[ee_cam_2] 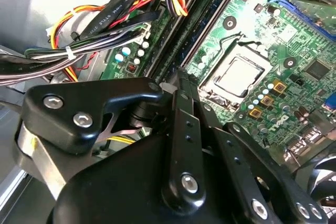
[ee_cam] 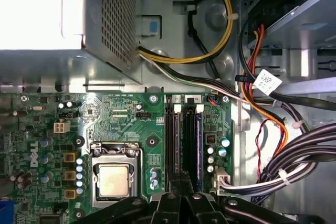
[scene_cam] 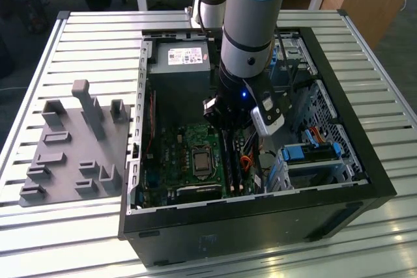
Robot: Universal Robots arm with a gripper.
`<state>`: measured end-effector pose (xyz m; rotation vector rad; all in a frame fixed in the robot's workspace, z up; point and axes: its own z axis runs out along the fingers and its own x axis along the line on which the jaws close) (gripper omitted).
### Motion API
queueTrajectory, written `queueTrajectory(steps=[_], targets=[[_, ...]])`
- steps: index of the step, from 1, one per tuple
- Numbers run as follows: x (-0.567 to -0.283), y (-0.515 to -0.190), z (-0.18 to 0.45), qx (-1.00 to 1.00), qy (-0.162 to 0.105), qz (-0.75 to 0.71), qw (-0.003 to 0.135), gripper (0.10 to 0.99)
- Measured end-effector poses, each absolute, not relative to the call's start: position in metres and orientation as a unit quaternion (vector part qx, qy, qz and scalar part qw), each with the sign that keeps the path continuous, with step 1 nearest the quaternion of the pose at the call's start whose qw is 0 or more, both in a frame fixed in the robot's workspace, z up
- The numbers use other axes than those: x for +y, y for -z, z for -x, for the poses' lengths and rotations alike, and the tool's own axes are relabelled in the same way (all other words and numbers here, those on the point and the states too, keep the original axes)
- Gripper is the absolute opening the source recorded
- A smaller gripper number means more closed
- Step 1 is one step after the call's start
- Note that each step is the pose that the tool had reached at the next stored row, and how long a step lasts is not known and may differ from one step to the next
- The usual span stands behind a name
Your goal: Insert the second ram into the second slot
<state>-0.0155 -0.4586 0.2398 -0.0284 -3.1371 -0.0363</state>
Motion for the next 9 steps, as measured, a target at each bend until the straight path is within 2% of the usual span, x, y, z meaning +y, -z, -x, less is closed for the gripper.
queueTrajectory(steps=[9], targets=[[-0.4586,-0.2439,0.0155,-1.0,0.012,0.009,0.002,0.106]])
